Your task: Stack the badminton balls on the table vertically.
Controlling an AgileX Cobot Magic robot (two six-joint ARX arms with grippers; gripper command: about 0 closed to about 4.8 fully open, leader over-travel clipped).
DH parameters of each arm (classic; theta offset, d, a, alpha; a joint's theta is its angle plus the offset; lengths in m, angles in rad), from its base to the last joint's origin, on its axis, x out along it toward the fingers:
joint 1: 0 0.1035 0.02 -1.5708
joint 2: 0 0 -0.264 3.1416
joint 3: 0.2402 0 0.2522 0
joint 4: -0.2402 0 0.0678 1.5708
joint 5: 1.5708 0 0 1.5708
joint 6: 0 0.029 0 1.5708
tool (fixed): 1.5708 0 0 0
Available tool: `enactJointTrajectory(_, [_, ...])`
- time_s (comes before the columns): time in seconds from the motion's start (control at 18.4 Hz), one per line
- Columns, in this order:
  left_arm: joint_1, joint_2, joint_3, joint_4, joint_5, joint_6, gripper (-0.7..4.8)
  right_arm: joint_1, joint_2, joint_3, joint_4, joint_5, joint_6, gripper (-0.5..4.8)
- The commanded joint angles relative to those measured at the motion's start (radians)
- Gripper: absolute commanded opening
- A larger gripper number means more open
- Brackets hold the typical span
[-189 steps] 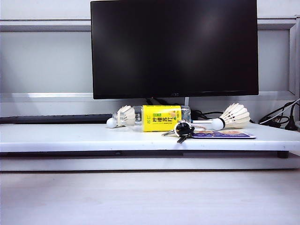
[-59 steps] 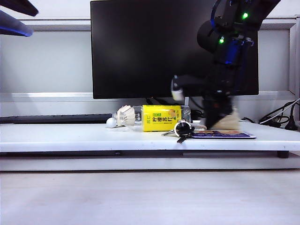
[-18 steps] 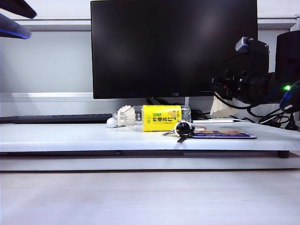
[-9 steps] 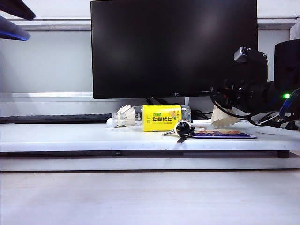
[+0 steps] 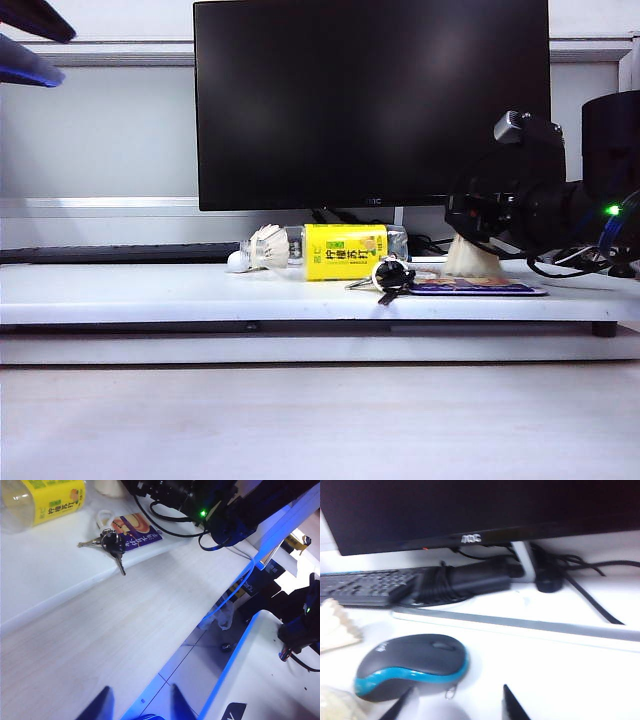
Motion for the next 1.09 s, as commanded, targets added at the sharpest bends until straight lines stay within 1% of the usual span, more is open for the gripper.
enactJointTrajectory(0.05, [0.001, 0.0, 0.005, 0.01, 0.002, 0.0, 1.58, 0.001, -0.003, 0.002, 0.064, -0.01, 0.0, 2.54])
enactJointTrajectory(0.16, [0.001, 0.0, 0.005, 0.027, -0.016, 0.002, 1.58, 0.0, -0.008, 0.003, 0.084, -0.014, 0.0, 3.04])
enactJointTrajectory(0.22, [0.001, 0.0, 0.005, 0.047, -0.052, 0.001, 1.58, 0.0, -0.014, 0.003, 0.084, -0.034, -0.001, 3.22])
enactJointTrajectory(0.27, [0.001, 0.0, 0.005, 0.071, -0.111, -0.002, 1.58, -0.001, -0.024, 0.003, 0.084, -0.056, -0.004, 3.24])
enactJointTrajectory(0.33, [0.001, 0.0, 0.005, 0.102, -0.187, -0.029, 1.58, -0.001, -0.038, 0.003, 0.084, -0.068, -0.004, 3.24])
enactJointTrajectory(0.38, [0.001, 0.001, 0.005, 0.138, -0.266, -0.076, 1.58, -0.001, -0.058, 0.003, 0.084, -0.083, -0.007, 3.24])
enactJointTrajectory(0.43, [0.001, 0.002, 0.005, 0.199, -0.377, -0.159, 1.58, -0.001, -0.097, 0.003, 0.084, -0.124, -0.03, 3.25])
enactJointTrajectory(0.49, [0.001, 0.002, 0.005, 0.237, -0.463, -0.222, 1.57, -0.001, -0.138, 0.003, 0.081, -0.201, -0.064, 3.25])
enactJointTrajectory(0.54, [0.001, 0.003, 0.005, 0.258, -0.52, -0.275, 1.57, -0.001, -0.177, 0.003, 0.053, -0.272, -0.083, 3.28])
enactJointTrajectory(0.6, [0.001, 0.016, 0.005, 0.286, -0.57, -0.323, 1.58, 0.007, -0.255, 0.004, -0.091, -0.294, -0.083, 3.28])
enactJointTrajectory(0.65, [0.001, 0.039, 0.005, 0.304, -0.579, -0.33, 1.58, 0.015, -0.314, 0.007, -0.235, -0.293, -0.087, 3.29])
enactJointTrajectory(0.71, [0.001, 0.067, 0.005, 0.321, -0.566, -0.329, 1.58, 0.028, -0.358, 0.016, -0.364, -0.298, -0.108, 3.29])
enactJointTrajectory(0.76, [0.001, 0.126, 0.005, 0.348, -0.483, -0.301, 1.62, 0.052, -0.436, 0.051, -0.637, -0.314, -0.22, 3.29])
enactJointTrajectory(0.82, [0.001, 0.174, 0.005, 0.375, -0.424, -0.281, 1.62, 0.069, -0.481, 0.096, -0.845, -0.315, -0.298, 3.28])
enactJointTrajectory(0.87, [0.001, 0.208, 0.005, 0.396, -0.397, -0.267, 1.62, 0.079, -0.509, 0.133, -0.986, -0.315, -0.335, 3.28])
enactJointTrajectory(0.92, [0.001, 0.271, 0.015, 0.437, -0.397, -0.235, 1.62, 0.089, -0.546, 0.196, -1.175, -0.32, -0.344, 3.28])
enactJointTrajectory(0.98, [0.001, 0.31, 0.04, 0.441, -0.4, -0.192, 1.63, 0.089, -0.569, 0.224, -1.247, -0.32, -0.344, 3.28])
enactJointTrajectory(1.03, [0.001, 0.346, 0.074, 0.433, -0.406, -0.151, 1.66, 0.089, -0.588, 0.235, -1.282, -0.321, -0.344, 3.28])
enactJointTrajectory(1.09, [0.001, 0.413, 0.146, 0.41, -0.407, -0.092, 2.2, 0.088, -0.632, 0.243, -1.33, -0.321, -0.344, 3.28])
